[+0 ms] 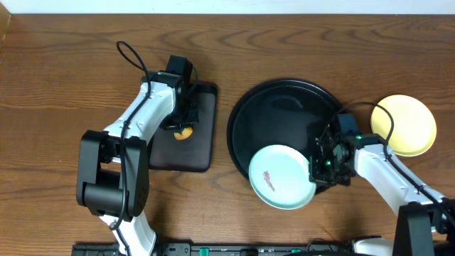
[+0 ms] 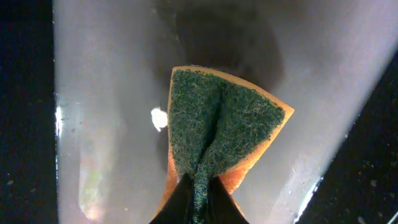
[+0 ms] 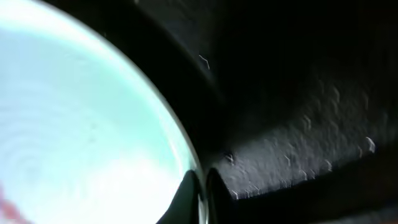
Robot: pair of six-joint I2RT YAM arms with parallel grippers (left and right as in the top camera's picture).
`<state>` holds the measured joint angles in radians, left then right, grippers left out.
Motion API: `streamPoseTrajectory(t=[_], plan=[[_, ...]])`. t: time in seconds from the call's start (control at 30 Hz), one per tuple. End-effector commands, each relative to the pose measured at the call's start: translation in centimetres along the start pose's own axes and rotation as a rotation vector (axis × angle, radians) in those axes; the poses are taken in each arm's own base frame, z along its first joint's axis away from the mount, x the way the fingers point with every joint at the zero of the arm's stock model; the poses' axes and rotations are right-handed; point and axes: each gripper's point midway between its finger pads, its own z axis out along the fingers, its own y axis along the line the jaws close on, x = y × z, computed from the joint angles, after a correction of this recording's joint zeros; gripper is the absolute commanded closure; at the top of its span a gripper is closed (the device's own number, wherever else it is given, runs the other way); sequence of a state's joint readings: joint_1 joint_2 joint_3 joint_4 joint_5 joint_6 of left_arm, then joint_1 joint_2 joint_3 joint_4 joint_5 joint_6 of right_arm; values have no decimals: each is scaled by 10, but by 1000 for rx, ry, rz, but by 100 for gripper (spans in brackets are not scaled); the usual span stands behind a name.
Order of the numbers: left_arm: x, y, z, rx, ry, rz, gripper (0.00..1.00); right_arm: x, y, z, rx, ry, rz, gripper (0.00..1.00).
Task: Clean dirty plates on tray and stack at the side
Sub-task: 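Grasp the last light-green plate rim with the right gripper, drag to center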
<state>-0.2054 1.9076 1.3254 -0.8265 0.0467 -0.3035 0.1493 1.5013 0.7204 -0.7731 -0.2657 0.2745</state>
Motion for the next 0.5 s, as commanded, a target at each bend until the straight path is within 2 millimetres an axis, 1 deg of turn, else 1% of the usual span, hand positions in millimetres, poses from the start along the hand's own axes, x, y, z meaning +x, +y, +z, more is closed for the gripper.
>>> streamPoseTrajectory(t=[0.0,0.1,0.13,0.2,0.23,0.33,0.4,0.47], plan=[[-3,1,-3,-1,-11,-13,92,-27,3,-6,4,-90,7,99],[-3,1,-3,0,-10,-13,92,-65,15,-24,-28,-221,-18,99],[-3,1,-4,3,-10,-13,92,-83,17,-32,-25,-290,-30,99],[-2,-2,-4,20,-4,-13,92,-103,17,-42,-4,-374,-40,99],[-2,-3,-4,24,-3,-13,92,-111,14,-45,25,-415,-39,99],[-5,-4,-8,28,-16,2,93,-122,0,-48,107,-463,-23,99],[-7,-5,-16,34,-30,2,92,-119,-2,-41,108,-440,-6,99],[-10,-6,-25,41,-49,3,92,-112,0,-30,103,-399,17,99]])
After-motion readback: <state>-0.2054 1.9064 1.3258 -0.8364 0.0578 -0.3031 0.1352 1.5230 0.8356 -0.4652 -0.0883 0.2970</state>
